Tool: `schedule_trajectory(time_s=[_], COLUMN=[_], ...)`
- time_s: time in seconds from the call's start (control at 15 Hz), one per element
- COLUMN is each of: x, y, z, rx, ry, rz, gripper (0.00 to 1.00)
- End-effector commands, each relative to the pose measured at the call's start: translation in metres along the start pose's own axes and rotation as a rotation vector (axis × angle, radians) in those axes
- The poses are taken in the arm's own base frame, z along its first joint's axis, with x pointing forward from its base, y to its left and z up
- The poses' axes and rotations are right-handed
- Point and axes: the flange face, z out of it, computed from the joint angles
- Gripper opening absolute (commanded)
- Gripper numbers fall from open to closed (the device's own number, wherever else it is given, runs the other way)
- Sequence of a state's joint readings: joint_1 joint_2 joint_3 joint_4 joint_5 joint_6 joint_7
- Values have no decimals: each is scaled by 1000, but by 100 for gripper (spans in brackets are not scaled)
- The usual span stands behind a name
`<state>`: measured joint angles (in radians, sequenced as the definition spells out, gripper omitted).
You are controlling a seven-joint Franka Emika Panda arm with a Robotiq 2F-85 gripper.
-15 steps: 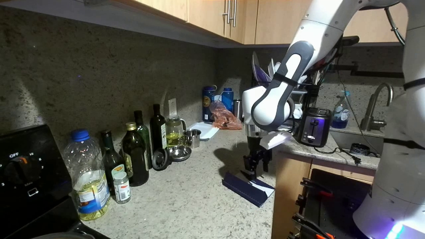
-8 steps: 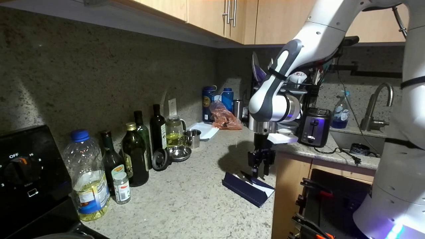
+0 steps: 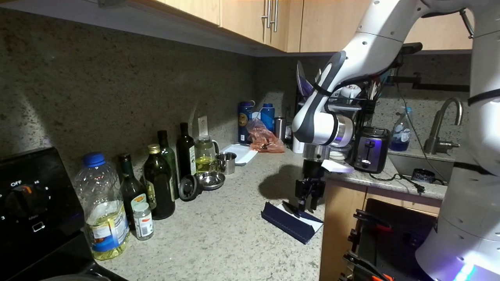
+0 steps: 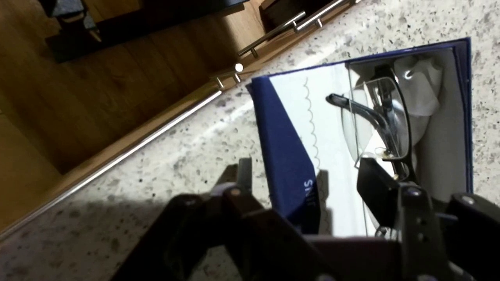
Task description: Close the blue case
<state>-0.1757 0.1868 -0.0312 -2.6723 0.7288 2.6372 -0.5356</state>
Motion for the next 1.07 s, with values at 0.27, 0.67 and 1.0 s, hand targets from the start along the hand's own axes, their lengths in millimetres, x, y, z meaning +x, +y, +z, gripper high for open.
schedule_trajectory(time_s=[0.27,0.67,1.0], x=[0,1,2], y=[4,11,13], z=[18,23,25], rx=[73,97,107], ry=[0,2,-1], rz=[-35,-33,-31], gripper=[72,66,45])
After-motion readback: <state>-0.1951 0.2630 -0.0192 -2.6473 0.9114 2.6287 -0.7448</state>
